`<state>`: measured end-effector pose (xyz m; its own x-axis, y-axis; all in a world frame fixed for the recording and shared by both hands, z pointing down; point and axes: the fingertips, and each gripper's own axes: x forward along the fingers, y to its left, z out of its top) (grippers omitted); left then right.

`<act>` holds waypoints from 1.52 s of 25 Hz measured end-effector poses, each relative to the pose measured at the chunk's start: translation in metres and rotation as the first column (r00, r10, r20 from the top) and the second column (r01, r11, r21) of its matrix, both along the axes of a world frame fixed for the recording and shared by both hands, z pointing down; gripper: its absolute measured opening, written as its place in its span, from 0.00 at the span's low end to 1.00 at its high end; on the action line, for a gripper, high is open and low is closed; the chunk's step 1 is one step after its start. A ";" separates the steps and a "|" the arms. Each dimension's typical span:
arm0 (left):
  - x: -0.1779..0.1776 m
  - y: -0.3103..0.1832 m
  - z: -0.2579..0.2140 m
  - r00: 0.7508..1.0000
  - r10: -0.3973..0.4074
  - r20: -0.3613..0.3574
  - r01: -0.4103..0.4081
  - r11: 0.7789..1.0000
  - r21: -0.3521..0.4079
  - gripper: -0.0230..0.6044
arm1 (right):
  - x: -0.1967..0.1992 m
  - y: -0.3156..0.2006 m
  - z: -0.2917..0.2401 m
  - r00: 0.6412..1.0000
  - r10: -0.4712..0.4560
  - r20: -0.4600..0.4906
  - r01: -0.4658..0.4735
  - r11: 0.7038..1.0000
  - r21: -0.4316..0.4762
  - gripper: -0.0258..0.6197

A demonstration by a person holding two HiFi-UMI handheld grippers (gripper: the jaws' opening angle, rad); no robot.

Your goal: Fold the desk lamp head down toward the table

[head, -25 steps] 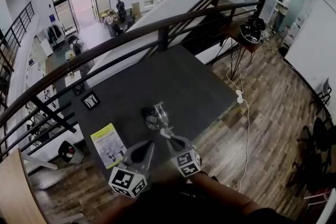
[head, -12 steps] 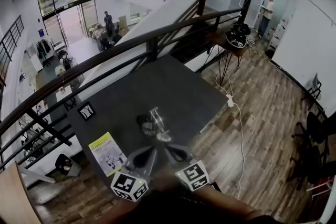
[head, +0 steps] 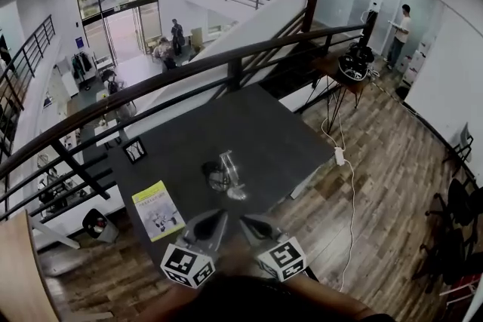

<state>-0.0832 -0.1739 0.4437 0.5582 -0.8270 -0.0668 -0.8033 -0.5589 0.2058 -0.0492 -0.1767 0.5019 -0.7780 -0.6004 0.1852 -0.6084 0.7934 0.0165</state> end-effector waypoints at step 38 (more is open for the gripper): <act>0.132 0.187 0.014 0.979 -0.200 0.031 0.201 0.979 -0.035 0.04 | 0.132 0.168 -0.015 0.981 -0.170 0.093 0.172 0.985 -0.013 0.04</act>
